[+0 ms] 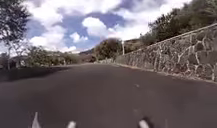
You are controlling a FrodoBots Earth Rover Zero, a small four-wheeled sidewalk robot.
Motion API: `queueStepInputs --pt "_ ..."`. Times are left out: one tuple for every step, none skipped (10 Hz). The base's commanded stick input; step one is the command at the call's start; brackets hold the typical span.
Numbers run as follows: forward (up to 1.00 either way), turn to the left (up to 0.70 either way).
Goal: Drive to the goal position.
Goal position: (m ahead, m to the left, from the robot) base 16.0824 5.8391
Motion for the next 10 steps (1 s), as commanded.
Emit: queueStepInputs --pt "0.5 -0.25" --pt "0.5 -0.25" --pt "0.5 -0.25" --pt "0.5 0.0" --pt "0.5 0.0" --pt "0.5 0.0" --pt "0.5 0.0" --pt "0.5 0.0" --pt "0.5 0.0" --pt "0.5 0.0"
